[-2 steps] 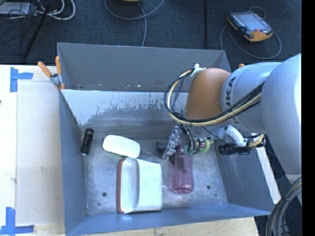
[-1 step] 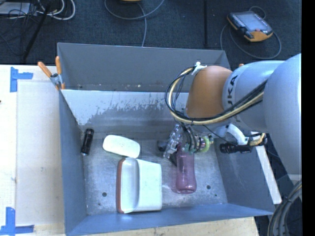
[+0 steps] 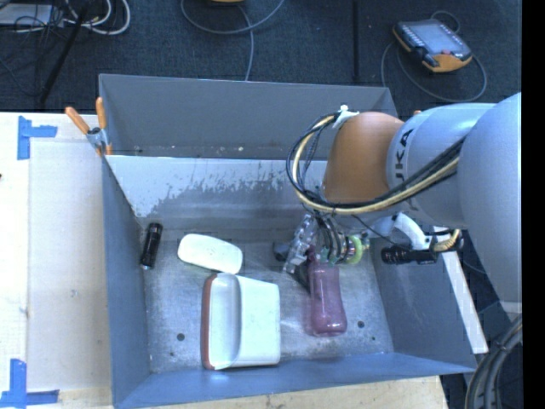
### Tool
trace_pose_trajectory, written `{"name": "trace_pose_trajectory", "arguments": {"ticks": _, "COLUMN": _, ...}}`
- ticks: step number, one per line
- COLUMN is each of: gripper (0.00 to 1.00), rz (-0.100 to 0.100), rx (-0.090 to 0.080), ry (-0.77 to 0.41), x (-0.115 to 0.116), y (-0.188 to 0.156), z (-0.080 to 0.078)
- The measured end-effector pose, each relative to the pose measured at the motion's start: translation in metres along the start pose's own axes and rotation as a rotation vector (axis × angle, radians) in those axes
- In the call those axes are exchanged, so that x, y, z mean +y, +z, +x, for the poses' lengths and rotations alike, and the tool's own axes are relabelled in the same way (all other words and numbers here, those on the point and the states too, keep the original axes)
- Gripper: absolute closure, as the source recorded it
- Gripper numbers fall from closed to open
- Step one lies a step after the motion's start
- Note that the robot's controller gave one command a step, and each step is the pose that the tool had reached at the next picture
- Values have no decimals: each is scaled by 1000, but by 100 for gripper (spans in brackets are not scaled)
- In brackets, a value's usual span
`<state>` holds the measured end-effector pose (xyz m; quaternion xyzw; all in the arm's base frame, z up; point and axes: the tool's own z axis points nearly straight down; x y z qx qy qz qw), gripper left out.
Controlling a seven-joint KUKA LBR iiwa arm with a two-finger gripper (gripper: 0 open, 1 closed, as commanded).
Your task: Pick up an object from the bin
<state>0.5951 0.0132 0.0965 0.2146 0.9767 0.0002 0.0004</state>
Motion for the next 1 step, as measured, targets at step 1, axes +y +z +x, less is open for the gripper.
{"name": "trace_pose_trajectory", "arguments": {"ticks": 1, "gripper": 100, "rz": 1, "rx": 2, "ry": 0, "x": 0, "y": -5, "z": 0}}
